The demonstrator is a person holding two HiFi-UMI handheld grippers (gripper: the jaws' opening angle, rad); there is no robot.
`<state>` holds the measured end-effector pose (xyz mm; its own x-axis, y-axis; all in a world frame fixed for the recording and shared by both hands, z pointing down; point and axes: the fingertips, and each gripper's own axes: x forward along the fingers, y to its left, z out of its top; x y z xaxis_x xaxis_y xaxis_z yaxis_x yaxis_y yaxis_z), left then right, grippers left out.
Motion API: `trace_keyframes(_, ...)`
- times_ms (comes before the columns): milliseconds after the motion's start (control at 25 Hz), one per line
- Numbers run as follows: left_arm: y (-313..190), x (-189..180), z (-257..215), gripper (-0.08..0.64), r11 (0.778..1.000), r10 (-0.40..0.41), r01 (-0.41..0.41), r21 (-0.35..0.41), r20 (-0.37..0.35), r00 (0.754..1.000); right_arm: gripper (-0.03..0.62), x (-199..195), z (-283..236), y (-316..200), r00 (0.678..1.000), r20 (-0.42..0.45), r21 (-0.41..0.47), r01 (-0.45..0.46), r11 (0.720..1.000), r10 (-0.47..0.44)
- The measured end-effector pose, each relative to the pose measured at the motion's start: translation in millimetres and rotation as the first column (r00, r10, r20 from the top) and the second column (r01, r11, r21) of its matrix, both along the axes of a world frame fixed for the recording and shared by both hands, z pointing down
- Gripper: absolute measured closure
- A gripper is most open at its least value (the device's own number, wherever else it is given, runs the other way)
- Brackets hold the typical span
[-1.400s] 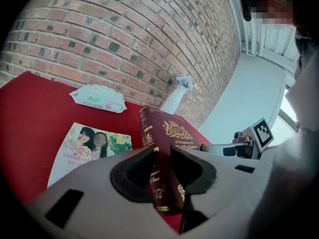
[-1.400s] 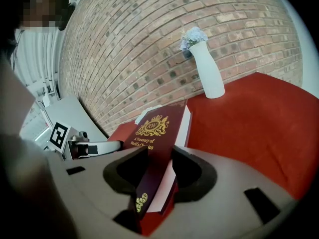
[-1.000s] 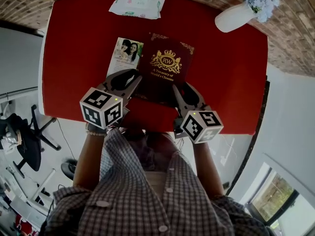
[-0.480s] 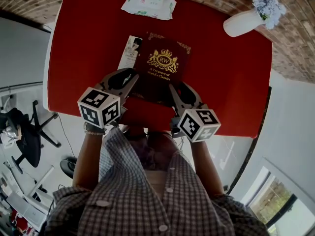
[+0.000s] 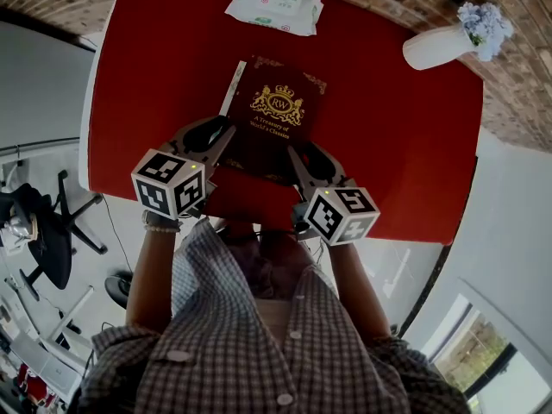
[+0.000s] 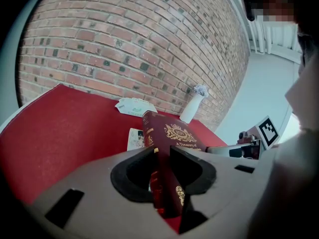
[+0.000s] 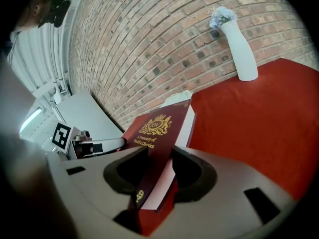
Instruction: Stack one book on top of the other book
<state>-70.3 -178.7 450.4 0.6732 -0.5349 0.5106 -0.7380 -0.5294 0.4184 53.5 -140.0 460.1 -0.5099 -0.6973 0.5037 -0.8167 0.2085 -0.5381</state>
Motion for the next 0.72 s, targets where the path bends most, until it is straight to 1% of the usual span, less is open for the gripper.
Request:
trace_keyframes(280, -8, -18, 15, 0.457, 1.0, -0.019, 0.019, -0.017, 0.037, 0.999, 0.443, -18, 13, -10, 1.0, -0.005, -0.026, 0.025, 0.999, -0.025)
trace_keyframes(480, -12, -21, 29, 0.46, 0.999, -0.017, 0.019, -0.031, 0.072, 0.997, 0.445, -23, 25, -14, 0.999, -0.024, -0.048, 0.048, 0.998, -0.049)
trace_keyframes(720, -12, -22, 31, 0.46, 0.999, -0.029, 0.03, -0.025, 0.048, 0.998, 0.442, -23, 28, -15, 0.998, -0.033, -0.037, 0.055, 0.998, -0.056)
